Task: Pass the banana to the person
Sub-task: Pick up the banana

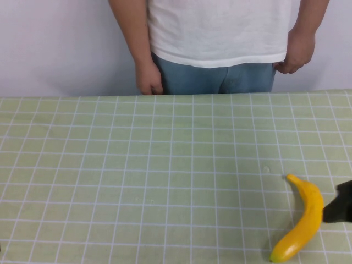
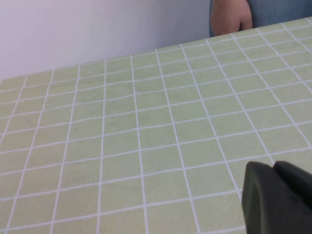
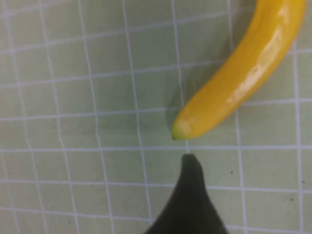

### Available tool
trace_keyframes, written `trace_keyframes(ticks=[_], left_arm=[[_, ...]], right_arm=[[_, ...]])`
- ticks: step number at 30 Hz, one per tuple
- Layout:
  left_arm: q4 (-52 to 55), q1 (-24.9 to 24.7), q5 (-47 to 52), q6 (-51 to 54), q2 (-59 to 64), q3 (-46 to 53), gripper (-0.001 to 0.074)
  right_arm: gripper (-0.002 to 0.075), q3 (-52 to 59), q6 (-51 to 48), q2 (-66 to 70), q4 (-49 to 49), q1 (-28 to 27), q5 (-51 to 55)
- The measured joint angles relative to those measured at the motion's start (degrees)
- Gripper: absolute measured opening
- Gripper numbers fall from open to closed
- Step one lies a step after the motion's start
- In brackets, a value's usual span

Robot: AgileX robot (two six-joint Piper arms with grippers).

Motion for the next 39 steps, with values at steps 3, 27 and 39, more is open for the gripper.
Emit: trace_keyframes(ticks=[3, 27, 39], left_arm=[[0.0, 0.0, 0.0, 0.0, 0.0, 0.0, 0.0001], [0.0, 0.0, 0.0, 0.0, 0.0, 0.0, 0.0001], [0.0, 0.0, 0.0, 0.0, 0.0, 0.0, 0.0001]], right_arm=[[0.047, 0.0, 4.3, 3.8, -2.2, 4.2, -2.7], [0.0477, -0.4, 21.8, 27.2, -7.9, 12.3, -18.2], [0.026, -0.8, 21.2, 32.7, -8.5, 12.3, -23.8]])
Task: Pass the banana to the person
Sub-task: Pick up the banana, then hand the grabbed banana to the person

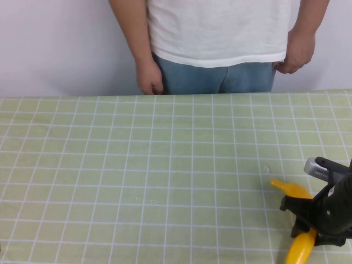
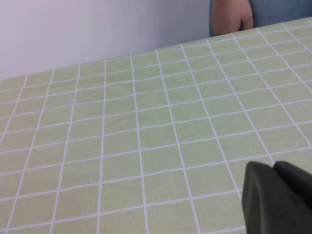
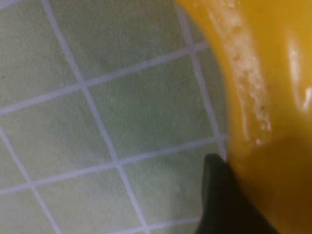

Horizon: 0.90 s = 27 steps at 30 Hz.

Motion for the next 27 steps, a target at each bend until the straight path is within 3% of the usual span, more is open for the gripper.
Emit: trace_keyframes(ticks=[10, 19, 23, 27], left_arm=[[0.0, 0.0, 0.0, 0.0, 0.0, 0.0, 0.0001], [0.0, 0.0, 0.0, 0.0, 0.0, 0.0, 0.0001], [0.0, 0.0, 0.0, -0.1, 0.0, 0.0, 0.0001], [0.0, 0.0, 0.0, -0.1, 0.0, 0.0, 0.0001]], right_arm=[[0.026, -0.1, -0.4, -1.1, -0.1, 0.0, 0.0], [0.026, -0.1, -1.2, -12.1, -2.0, 0.0, -8.4], [0.026, -0.6, -8.1, -17.9, -4.7, 0.0, -11.5], [0.026, -5.1, -21.4, -21.3, -5.8, 0.0, -7.5]])
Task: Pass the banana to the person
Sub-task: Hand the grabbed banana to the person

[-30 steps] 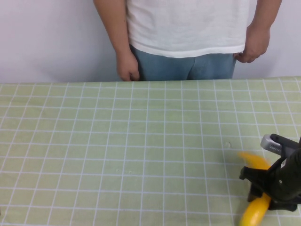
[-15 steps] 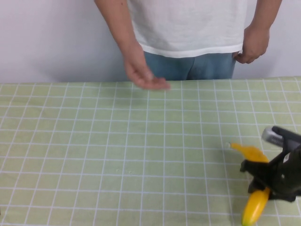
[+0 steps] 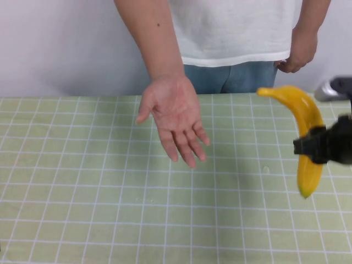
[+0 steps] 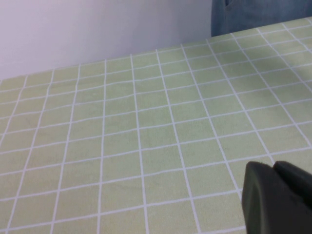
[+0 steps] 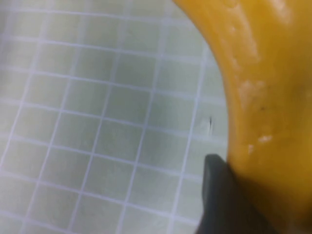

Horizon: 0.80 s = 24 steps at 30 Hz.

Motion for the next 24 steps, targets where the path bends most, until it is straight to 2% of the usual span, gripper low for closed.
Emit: trace_keyframes(ticks=[6, 13, 18, 24], left_arm=[[0.1, 0.0, 0.0, 0.0, 0.0, 0.0, 0.0001], [0.1, 0.0, 0.0, 0.0, 0.0, 0.0, 0.0001], [0.1, 0.0, 0.0, 0.0, 0.0, 0.0, 0.0001], [0.1, 0.0, 0.0, 0.0, 0.0, 0.0, 0.0001]], right_arm=[[0.026, -15.2, -19.4, 0.5, -0.1, 0.0, 14.1], [0.026, -36.1, -33.5, 6.2, 1.2, 1.1, 30.3], [0.026, -50.0, -42.5, 12.4, -1.2, 7.2, 38.7], [0.026, -57.1, -47.8, 20.3, -10.9, 17.1, 43.6]])
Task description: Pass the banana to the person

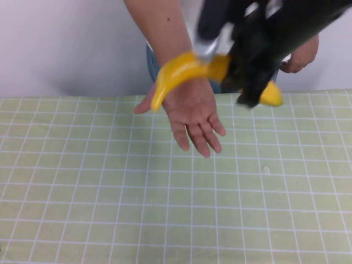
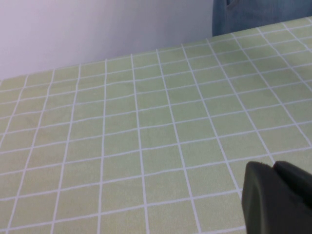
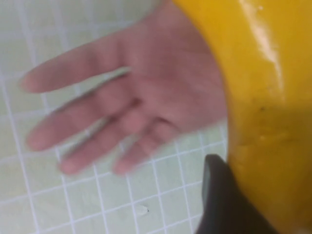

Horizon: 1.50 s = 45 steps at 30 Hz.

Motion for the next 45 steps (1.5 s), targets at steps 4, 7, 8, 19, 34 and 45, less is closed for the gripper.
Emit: trace_keyframes(ticks=[4, 7, 8, 19, 34, 45], left_arm=[[0.0, 0.0, 0.0, 0.0, 0.0, 0.0, 0.0001], [0.0, 0.0, 0.0, 0.0, 0.0, 0.0, 0.0001], [0.0, 0.0, 0.0, 0.0, 0.0, 0.0, 0.0001], [0.0, 0.0, 0.0, 0.0, 0.0, 0.0, 0.0001], [0.0, 0.0, 0.0, 0.0, 0.0, 0.0, 0.0001], [0.0, 0.0, 0.0, 0.0, 0.0, 0.0, 0.0001]], right_arm=[[0.026, -0.3, -2.7, 4.8, -2.8, 4.7, 0.9], [0.026, -0.3, -4.1, 7.8, -3.3, 6.3, 0.9], [0.026, -0.3, -4.1, 8.7, -3.7, 6.4, 0.7], [0.0435, -0.3, 3.1, 10.8, -6.3, 6.5, -3.5], [0.034, -0.8, 16.4, 0.0, -6.6, 6.6, 4.5], [-0.0002, 11.2, 31.6, -16.6, -6.2, 5.7, 6.0]])
